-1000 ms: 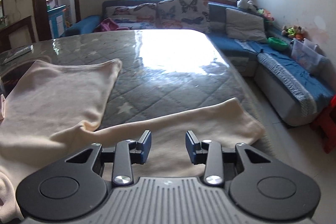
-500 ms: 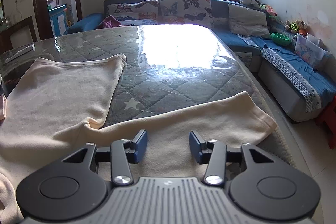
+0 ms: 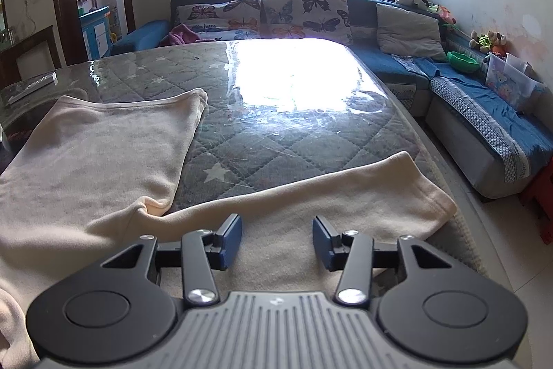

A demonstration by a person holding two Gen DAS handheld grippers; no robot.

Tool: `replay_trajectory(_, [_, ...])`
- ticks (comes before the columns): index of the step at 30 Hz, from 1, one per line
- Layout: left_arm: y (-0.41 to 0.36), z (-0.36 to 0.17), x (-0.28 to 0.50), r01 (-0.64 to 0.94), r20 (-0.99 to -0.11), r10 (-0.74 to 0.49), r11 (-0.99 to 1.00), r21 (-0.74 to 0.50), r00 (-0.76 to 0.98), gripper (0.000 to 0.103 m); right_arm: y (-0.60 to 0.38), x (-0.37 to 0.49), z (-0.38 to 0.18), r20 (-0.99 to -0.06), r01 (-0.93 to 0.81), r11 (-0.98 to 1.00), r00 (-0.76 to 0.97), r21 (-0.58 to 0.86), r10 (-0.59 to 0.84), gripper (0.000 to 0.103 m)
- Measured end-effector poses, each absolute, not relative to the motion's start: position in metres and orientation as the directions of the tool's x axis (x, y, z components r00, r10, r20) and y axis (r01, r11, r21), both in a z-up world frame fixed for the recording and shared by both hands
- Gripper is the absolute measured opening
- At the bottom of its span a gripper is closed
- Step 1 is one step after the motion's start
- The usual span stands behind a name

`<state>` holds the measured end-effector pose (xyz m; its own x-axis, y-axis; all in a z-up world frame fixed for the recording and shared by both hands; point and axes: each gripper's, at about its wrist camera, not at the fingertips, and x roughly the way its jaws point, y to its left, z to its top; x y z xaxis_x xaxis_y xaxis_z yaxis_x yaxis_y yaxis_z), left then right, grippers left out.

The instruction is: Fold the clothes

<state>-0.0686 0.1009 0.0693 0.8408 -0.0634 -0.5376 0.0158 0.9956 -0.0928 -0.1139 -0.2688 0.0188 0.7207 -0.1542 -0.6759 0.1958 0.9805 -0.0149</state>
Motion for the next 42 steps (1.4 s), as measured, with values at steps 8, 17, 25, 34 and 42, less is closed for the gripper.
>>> replay_trajectory(8, [0.147, 0.046, -0.078, -0.122, -0.598, 0.068, 0.991, -0.050, 0.798, 0.003, -0.232, -0.119, 0.040, -0.667, -0.009, 1.000, 0.745, 0.003, 0.009, 0.047])
replay_trajectory(17, [0.155, 0.026, -0.086, -0.165, -0.649, 0.119, 0.986, -0.010, 0.752, 0.008, -0.154, -0.126, 0.043, -0.702, -0.348, 0.937, 0.658, 0.038, 0.273, 0.050])
replay_trajectory(25, [0.140, 0.042, -0.093, -0.156, -0.643, 0.110, 0.988, -0.015, 0.757, 0.016, -0.112, -0.146, 0.027, -0.750, -0.503, 0.864, 0.577, -0.013, 0.325, 0.050])
replay_trajectory(34, [0.061, 0.048, -0.069, 0.102, -0.655, -0.120, 0.993, -0.065, 0.746, 0.024, -0.130, -0.143, 0.045, -0.747, -0.500, 0.866, 0.574, 0.004, 0.335, 0.050])
replay_trajectory(42, [0.007, 0.046, -0.014, 0.172, -0.668, -0.174, 0.983, -0.069, 0.723, 0.024, -0.172, -0.095, 0.037, -0.738, -0.340, 0.940, 0.625, 0.034, 0.253, 0.050])
